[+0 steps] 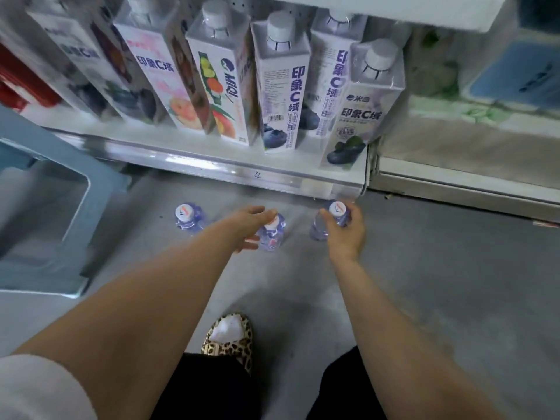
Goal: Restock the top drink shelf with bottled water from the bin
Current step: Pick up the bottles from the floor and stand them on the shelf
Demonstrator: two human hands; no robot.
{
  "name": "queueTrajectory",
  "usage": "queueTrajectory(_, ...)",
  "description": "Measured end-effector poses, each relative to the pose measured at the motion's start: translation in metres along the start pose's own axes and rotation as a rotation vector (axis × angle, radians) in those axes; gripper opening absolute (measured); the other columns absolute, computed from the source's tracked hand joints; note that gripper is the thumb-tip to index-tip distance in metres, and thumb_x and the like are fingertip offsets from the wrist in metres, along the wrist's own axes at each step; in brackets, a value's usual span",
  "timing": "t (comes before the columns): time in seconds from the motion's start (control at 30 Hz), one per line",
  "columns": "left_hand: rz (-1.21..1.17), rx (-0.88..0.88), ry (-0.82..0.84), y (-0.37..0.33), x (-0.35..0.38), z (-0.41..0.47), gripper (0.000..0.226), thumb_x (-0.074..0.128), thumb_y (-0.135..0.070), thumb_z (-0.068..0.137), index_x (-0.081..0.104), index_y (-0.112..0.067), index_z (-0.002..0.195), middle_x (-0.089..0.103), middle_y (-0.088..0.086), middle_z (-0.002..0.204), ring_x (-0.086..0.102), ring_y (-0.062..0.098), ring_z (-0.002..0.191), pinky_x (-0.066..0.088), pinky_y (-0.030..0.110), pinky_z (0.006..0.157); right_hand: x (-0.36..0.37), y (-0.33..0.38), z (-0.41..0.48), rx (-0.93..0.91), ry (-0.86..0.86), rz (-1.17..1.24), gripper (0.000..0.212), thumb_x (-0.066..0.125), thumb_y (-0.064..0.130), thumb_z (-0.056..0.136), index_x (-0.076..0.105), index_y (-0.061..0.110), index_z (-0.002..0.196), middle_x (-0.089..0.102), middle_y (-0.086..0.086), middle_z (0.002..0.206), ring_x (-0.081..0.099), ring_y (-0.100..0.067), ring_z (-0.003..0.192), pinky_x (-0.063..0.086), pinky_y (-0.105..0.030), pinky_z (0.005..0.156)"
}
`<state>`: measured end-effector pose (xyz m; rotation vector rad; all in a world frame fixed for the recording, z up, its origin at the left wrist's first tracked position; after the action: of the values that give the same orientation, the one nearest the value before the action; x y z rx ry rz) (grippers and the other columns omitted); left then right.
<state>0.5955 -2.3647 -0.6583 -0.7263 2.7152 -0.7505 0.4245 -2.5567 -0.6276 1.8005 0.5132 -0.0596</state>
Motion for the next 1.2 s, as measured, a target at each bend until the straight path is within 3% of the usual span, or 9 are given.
queueTrajectory(0.2, 0.062, 0.002, 0.066, -0.008, 0.011, 0.009, 0.035, 0.060, -0.046, 0.094, 0.053, -0.032, 0.126, 0.053, 0.004, 0.136, 0.059, 0.027, 0.110, 0.048, 0.039, 0.091, -0.003, 0.001, 0.024, 0.009, 0.193, -0.054, 0.044, 0.086, 0.011, 0.079, 0.057, 0.022, 0.110, 0.066, 0.009, 0.102, 0.057, 0.008, 0.086, 0.044, -0.006, 0.072)
queueTrajectory(0.33, 0.020, -0.039, 0.075, -0.003, 0.007, 0.014, 0.038, 0.062, -0.043, 0.093, 0.054, -0.030, 0.127, 0.047, 0.004, 0.146, 0.054, 0.032, 0.125, 0.045, 0.041, 0.102, -0.008, -0.009, 0.035, 0.109, 0.230, 0.013, 0.039, 0.089, 0.016, 0.076, 0.064, 0.016, 0.107, 0.071, 0.004, 0.101, 0.064, 0.000, 0.086, 0.050, -0.010, 0.075)
queueTrajectory(0.47, -0.011, -0.046, 0.094, -0.001, 0.001, 0.016, 0.046, 0.063, -0.042, 0.090, 0.054, -0.026, 0.132, 0.045, 0.006, 0.151, 0.052, 0.031, 0.126, 0.045, 0.040, 0.102, 0.009, -0.017, 0.029, 0.191, 0.344, 0.147, 0.034, 0.081, 0.007, 0.084, 0.069, -0.002, 0.114, 0.073, -0.020, 0.116, 0.069, -0.029, 0.108, 0.052, -0.044, 0.102)
queueTrajectory(0.53, -0.018, -0.040, 0.097, 0.000, 0.001, 0.015, 0.044, 0.062, -0.041, 0.091, 0.053, -0.025, 0.131, 0.046, 0.006, 0.150, 0.052, 0.029, 0.122, 0.045, 0.038, 0.098, 0.016, -0.019, 0.026, 0.225, 0.386, 0.194, 0.037, 0.077, 0.007, 0.086, 0.067, -0.005, 0.119, 0.073, -0.022, 0.117, 0.071, -0.033, 0.109, 0.051, -0.046, 0.106)
queueTrajectory(0.8, -0.085, -0.020, -0.006, -0.010, 0.009, -0.006, 0.051, 0.064, -0.036, 0.095, 0.048, -0.025, 0.143, 0.050, 0.011, 0.141, 0.059, 0.022, 0.097, 0.046, 0.033, 0.084, 0.017, 0.008, -0.011, 0.309, 0.424, 0.210, 0.026, 0.075, 0.009, 0.089, 0.067, 0.004, 0.113, 0.076, -0.017, 0.111, 0.074, -0.022, 0.097, 0.055, -0.041, 0.093)
queueTrajectory(0.97, 0.016, -0.039, -0.109, -0.036, 0.005, -0.056, 0.070, 0.063, -0.047, 0.093, 0.038, -0.018, 0.151, 0.039, 0.013, 0.154, 0.041, 0.035, 0.137, 0.034, 0.044, 0.108, -0.021, 0.071, -0.043, 0.357, 0.421, 0.217, 0.027, 0.077, 0.014, 0.086, 0.068, 0.008, 0.111, 0.076, -0.016, 0.110, 0.073, -0.027, 0.105, 0.056, -0.044, 0.097)
queueTrajectory(1.07, -0.046, -0.028, -0.128, -0.061, 0.008, -0.117, 0.064, 0.059, -0.056, 0.092, 0.050, -0.019, 0.143, 0.045, 0.007, 0.149, 0.042, 0.028, 0.135, 0.031, 0.040, 0.109, -0.047, 0.130, -0.063, 0.351, 0.447, 0.178, 0.029, 0.078, 0.019, 0.086, 0.069, 0.012, 0.112, 0.077, -0.013, 0.112, 0.073, -0.024, 0.104, 0.055, -0.042, 0.095)
queueTrajectory(1.13, -0.122, -0.059, -0.042, -0.077, 0.017, -0.168, 0.045, 0.053, -0.063, 0.092, 0.061, -0.029, 0.121, 0.049, 0.001, 0.136, 0.044, 0.023, 0.129, 0.030, 0.039, 0.109, -0.063, 0.176, -0.079, 0.359, 0.476, 0.152, 0.042, 0.081, 0.027, 0.083, 0.064, 0.013, 0.119, 0.076, -0.008, 0.114, 0.073, -0.024, 0.106, 0.055, -0.041, 0.092)
queueTrajectory(1.2, -0.152, -0.070, 0.070, -0.098, 0.025, -0.221, 0.058, 0.045, -0.068, 0.092, 0.053, -0.028, 0.133, 0.047, -0.005, 0.143, 0.041, 0.016, 0.136, 0.027, 0.038, 0.113, -0.076, 0.231, -0.096, 0.358, 0.513, 0.155, 0.056, 0.082, 0.036, 0.075, 0.062, 0.013, 0.122, 0.076, -0.008, 0.116, 0.072, -0.023, 0.104, 0.056, -0.041, 0.088)
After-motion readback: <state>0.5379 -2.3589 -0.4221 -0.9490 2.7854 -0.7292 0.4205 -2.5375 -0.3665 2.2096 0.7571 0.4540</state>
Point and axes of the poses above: each hand's wrist, its own z-axis towards the middle knuckle, its own x-axis out of the palm, y = z × x, the point moved 10 cm from there along z, towards the middle knuckle
